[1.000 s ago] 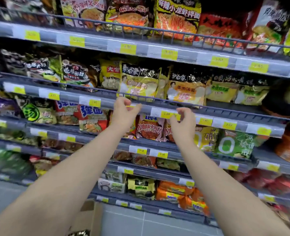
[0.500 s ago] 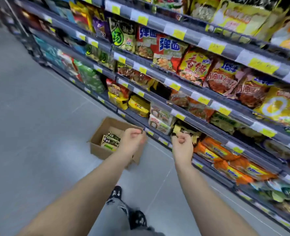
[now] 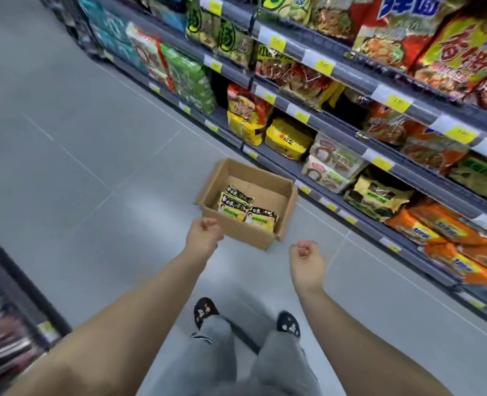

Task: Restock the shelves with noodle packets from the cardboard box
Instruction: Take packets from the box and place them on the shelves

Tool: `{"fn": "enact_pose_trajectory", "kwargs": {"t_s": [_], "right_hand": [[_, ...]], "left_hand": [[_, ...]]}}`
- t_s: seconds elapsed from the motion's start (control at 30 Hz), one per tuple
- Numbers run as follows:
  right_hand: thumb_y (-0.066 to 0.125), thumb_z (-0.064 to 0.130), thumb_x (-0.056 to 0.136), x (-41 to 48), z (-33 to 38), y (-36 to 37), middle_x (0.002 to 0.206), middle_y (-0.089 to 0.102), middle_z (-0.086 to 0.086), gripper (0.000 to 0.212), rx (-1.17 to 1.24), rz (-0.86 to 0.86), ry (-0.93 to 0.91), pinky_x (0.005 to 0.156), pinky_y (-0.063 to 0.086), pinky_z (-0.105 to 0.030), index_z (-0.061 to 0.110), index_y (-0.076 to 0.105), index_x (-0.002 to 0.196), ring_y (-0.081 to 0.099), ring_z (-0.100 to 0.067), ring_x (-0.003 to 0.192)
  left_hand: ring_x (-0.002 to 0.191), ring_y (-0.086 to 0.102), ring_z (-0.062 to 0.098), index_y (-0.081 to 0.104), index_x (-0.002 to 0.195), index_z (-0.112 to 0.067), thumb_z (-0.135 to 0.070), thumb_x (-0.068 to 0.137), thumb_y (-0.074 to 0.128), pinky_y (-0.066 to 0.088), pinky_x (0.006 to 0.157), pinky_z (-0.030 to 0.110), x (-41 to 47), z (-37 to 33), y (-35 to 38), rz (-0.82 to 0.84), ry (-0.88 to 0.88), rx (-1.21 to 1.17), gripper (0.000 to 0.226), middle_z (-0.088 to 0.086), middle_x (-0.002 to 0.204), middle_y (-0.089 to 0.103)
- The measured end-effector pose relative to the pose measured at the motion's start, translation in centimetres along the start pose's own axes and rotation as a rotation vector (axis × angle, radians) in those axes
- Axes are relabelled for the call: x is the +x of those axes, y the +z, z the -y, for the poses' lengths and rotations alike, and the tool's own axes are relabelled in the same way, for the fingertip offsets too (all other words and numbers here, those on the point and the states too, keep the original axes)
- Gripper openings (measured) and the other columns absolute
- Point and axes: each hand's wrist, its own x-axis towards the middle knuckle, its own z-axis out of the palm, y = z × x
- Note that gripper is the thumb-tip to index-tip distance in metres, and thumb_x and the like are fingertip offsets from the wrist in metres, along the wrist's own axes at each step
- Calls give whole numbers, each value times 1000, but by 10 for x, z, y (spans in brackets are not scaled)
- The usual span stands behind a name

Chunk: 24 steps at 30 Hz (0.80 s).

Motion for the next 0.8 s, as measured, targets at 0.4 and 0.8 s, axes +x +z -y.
{"fn": "enact_pose_trajectory", "kwargs": {"t_s": [0.4, 0.8], "right_hand": [[55, 22, 91, 61, 25, 91, 73, 53, 11, 11, 11, -39, 121, 70, 38, -26, 16, 52, 100, 54, -20, 77], [55, 26, 91, 232, -24, 212, 98, 61, -1, 29, -86, 14, 288, 73, 42, -31, 15, 48, 116, 58, -24, 88]], "left_hand": [[73, 58, 13, 51, 93, -17, -5, 87, 54, 44, 61, 20, 139, -43, -4, 154, -1, 237, 14, 4, 94, 59], [102, 61, 28, 52, 123, -10, -14, 89, 57, 49, 95, 37, 359, -13, 56, 200, -65, 438, 34, 16, 118, 63]]}}
